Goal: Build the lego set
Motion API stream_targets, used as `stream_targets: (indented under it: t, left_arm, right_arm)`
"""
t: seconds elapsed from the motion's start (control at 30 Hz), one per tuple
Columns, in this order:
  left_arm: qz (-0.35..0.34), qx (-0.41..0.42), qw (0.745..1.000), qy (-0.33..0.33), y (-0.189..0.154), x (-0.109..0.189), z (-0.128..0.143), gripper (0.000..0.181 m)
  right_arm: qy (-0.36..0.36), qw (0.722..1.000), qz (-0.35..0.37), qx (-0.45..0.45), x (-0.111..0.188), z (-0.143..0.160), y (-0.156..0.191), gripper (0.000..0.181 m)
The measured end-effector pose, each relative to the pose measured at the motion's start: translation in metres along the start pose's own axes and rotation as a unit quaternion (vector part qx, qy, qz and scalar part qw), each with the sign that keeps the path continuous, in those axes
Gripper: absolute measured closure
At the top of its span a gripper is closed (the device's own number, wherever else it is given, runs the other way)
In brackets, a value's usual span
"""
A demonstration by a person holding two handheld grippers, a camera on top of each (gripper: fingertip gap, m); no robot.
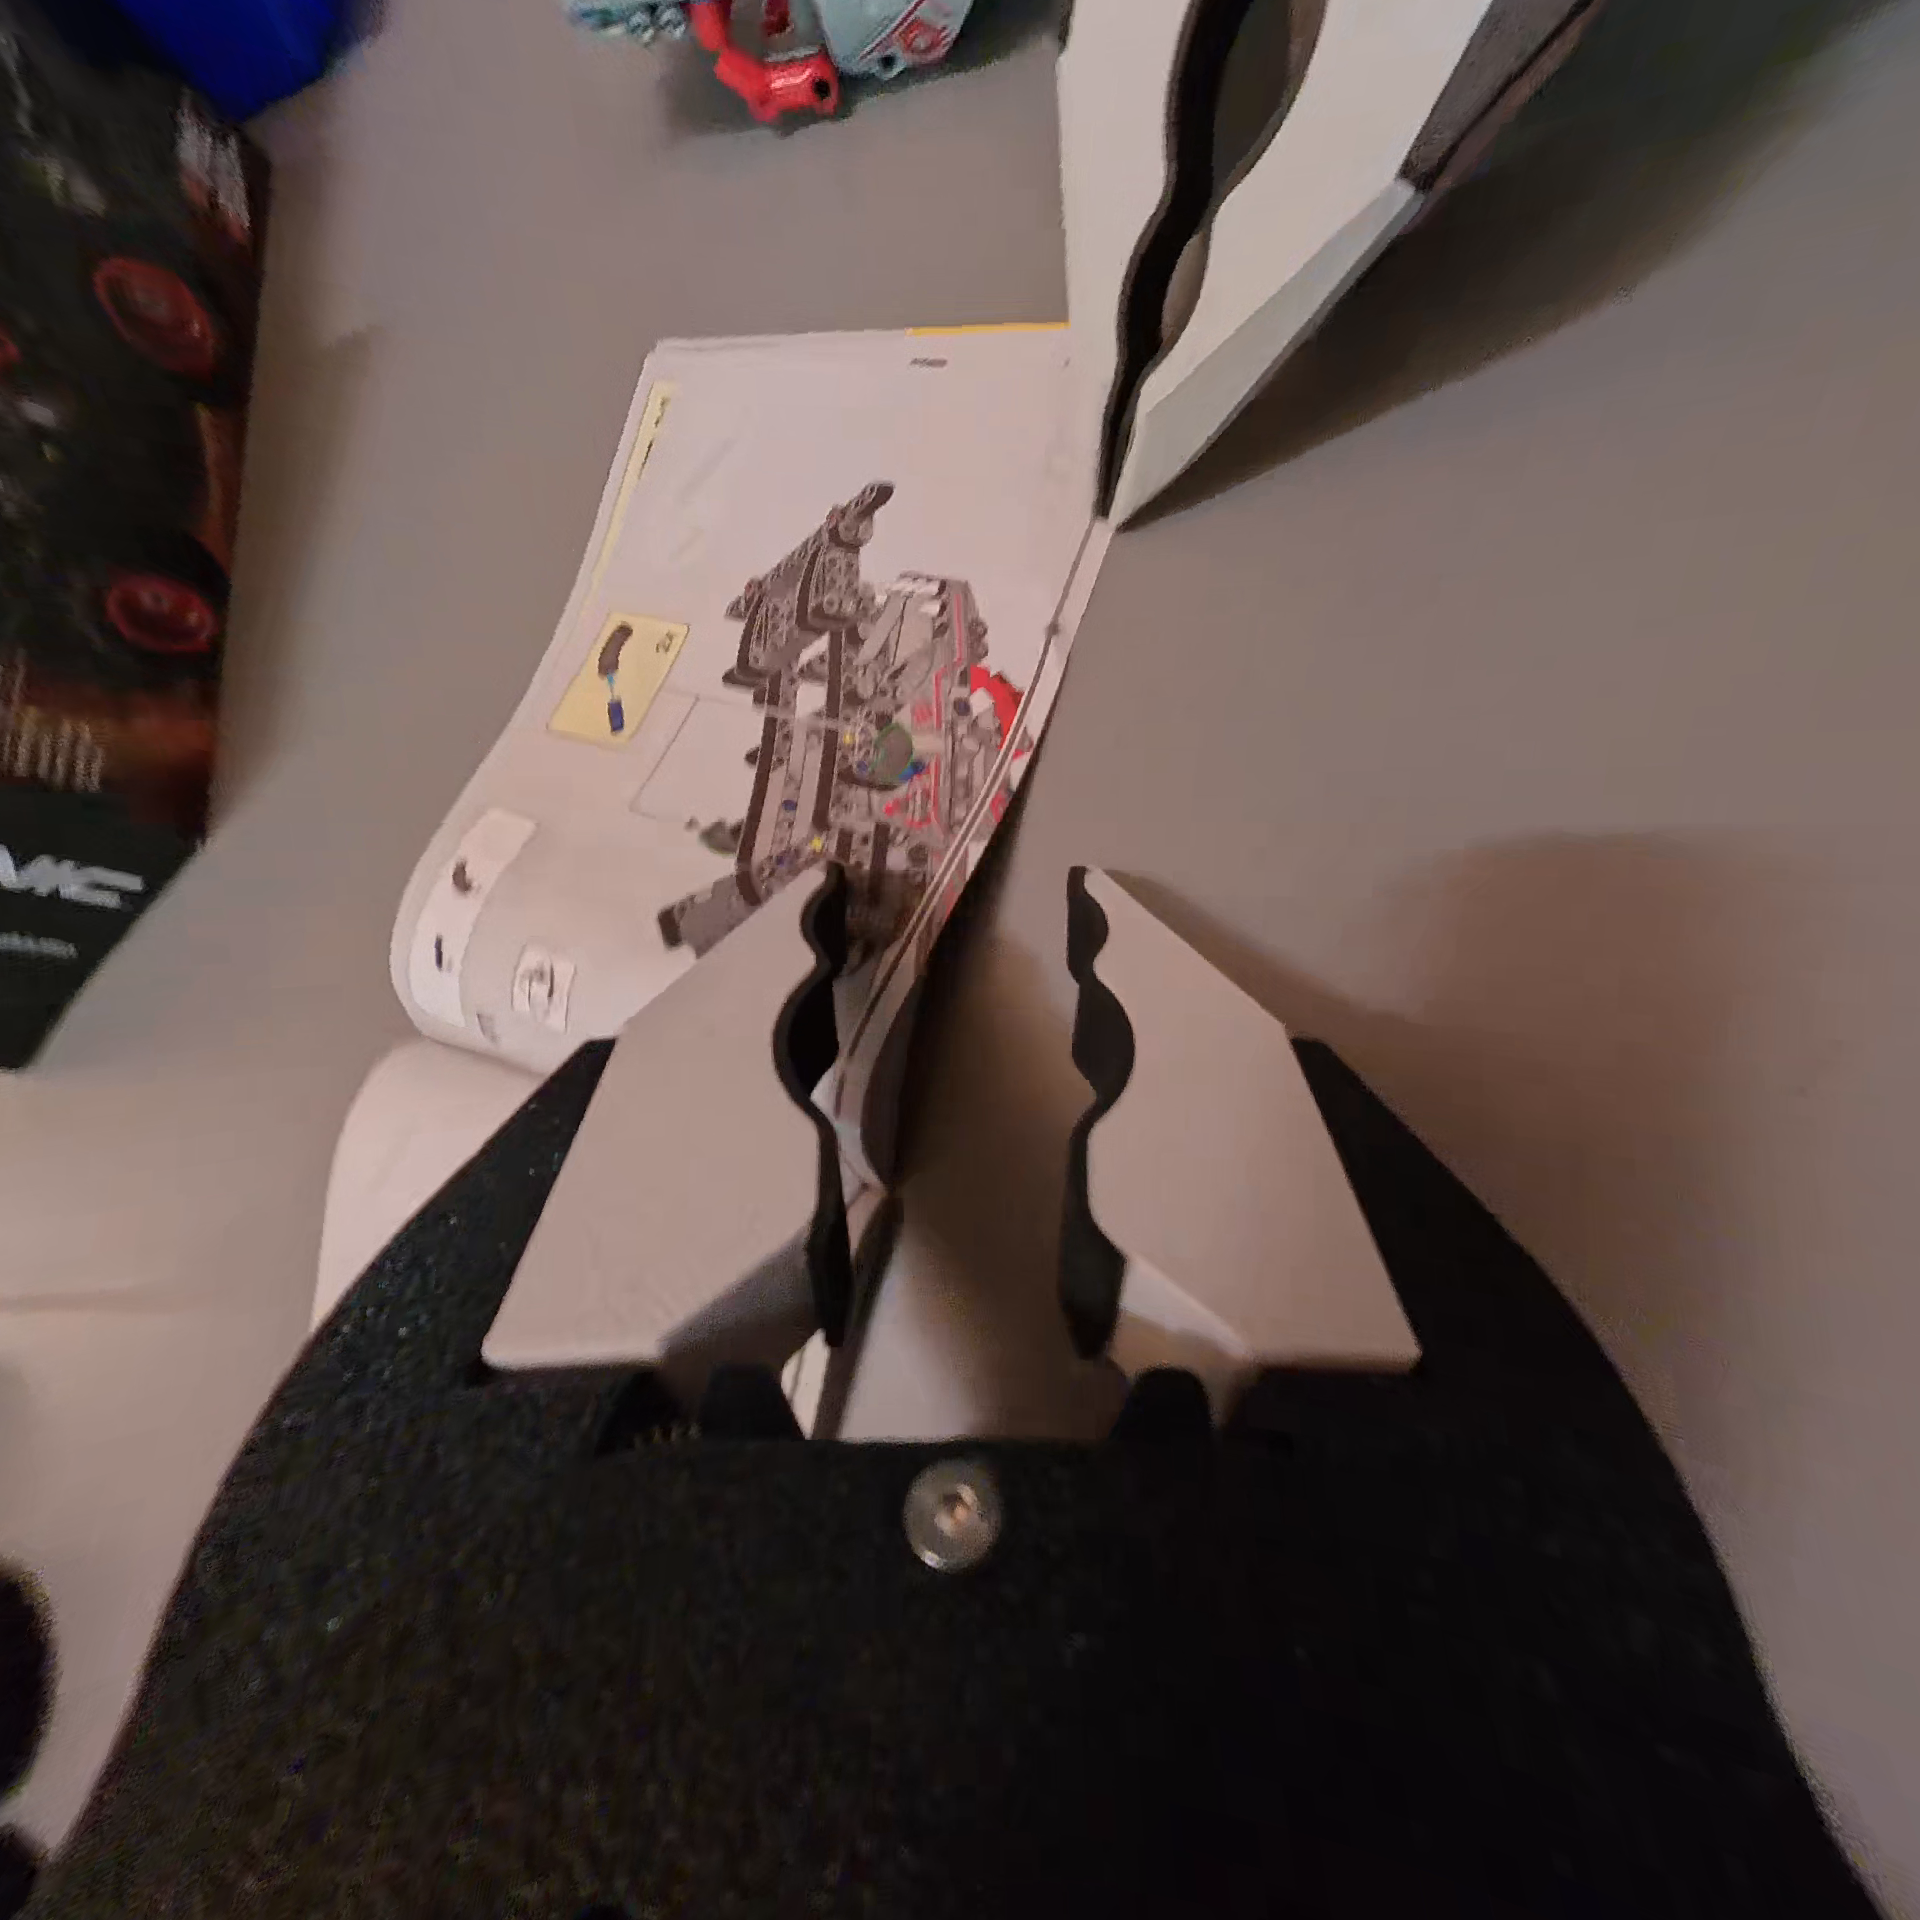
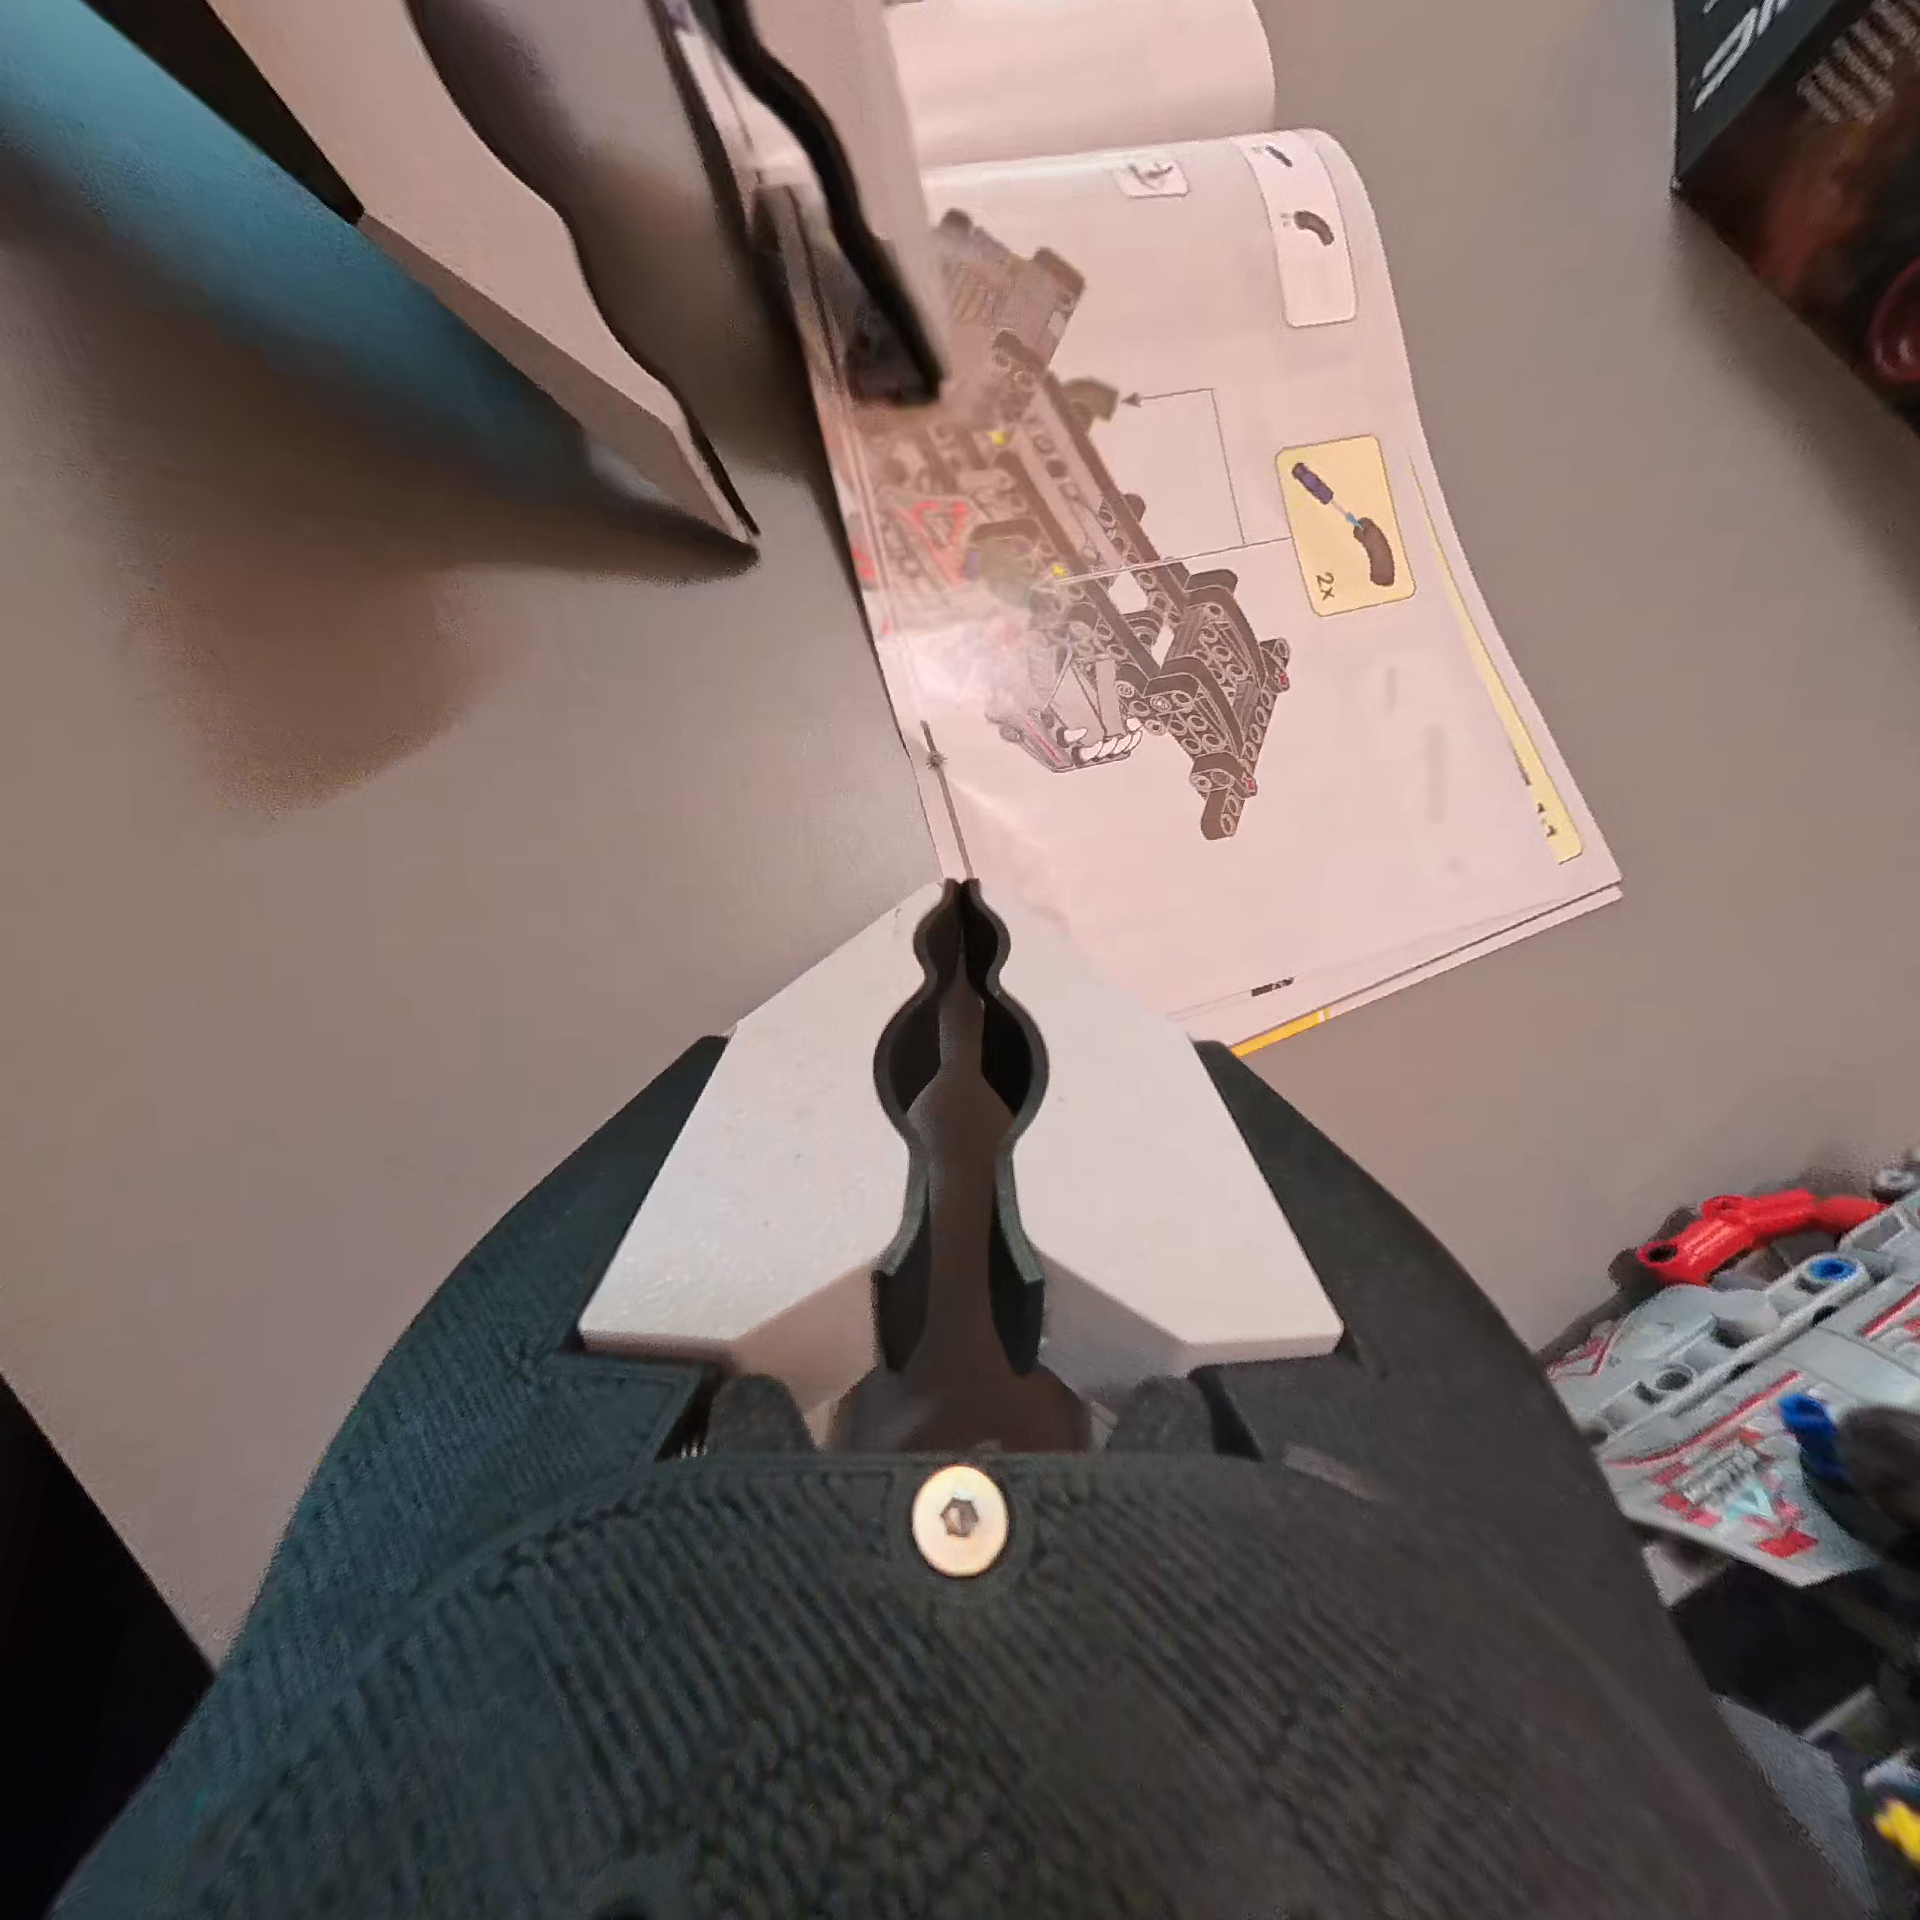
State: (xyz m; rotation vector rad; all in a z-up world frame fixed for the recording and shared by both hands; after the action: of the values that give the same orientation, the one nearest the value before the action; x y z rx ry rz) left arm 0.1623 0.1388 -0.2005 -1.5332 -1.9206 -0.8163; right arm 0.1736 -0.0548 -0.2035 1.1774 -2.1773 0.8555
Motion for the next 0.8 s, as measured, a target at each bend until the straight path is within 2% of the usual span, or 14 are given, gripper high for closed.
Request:
stream_targets:
  t: [0.03,0.17,0.27,0.47,0.63,0.8]
  left_arm:
    - [0.008,-0.013,1.0,0.003,0.0,-0.004,-0.004,0.141]
    - [0.029,-0.043,0.999,0.014,0.007,-0.018,-0.016,0.147]
    - [0.022,-0.048,0.997,0.06,0.016,-0.018,-0.021,0.153]
    - [0.025,-0.037,0.995,0.088,0.013,-0.012,-0.015,0.177]
    - [0.009,-0.036,0.996,0.079,0.004,0.0,-0.013,0.18]
    - [-0.001,-0.014,0.999,0.051,0.001,0.012,-0.013,0.18]
  right_arm:
    - [-0.003,1.0,0.0,0.008,0.0,-0.001,0.002,0.181]
    - [-0.024,0.999,-0.025,-0.024,-0.005,-0.003,0.007,0.181]
    - [-0.028,0.998,-0.027,-0.043,-0.007,-0.003,0.006,0.181]
    - [0.002,1.0,0.017,0.002,0.001,-0.003,0.004,0.18]
    - [-0.041,0.998,0.051,-0.014,0.013,-0.003,-0.006,0.158]
    - [-0.04,0.998,0.036,0.034,0.01,-0.001,-0.003,0.143]
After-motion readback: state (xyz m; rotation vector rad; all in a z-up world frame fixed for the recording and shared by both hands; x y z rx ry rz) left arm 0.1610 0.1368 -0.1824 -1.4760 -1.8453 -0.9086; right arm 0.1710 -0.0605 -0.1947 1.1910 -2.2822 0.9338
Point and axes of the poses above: each gripper's, where its closed fingertips meet, x back along the fingers, z out of its underside, y = z × x across the jaws, the point moved 10 cm from there along x, back along the fingers, and after that the axes turned 13 degrees about z, right-handed, at the moved point
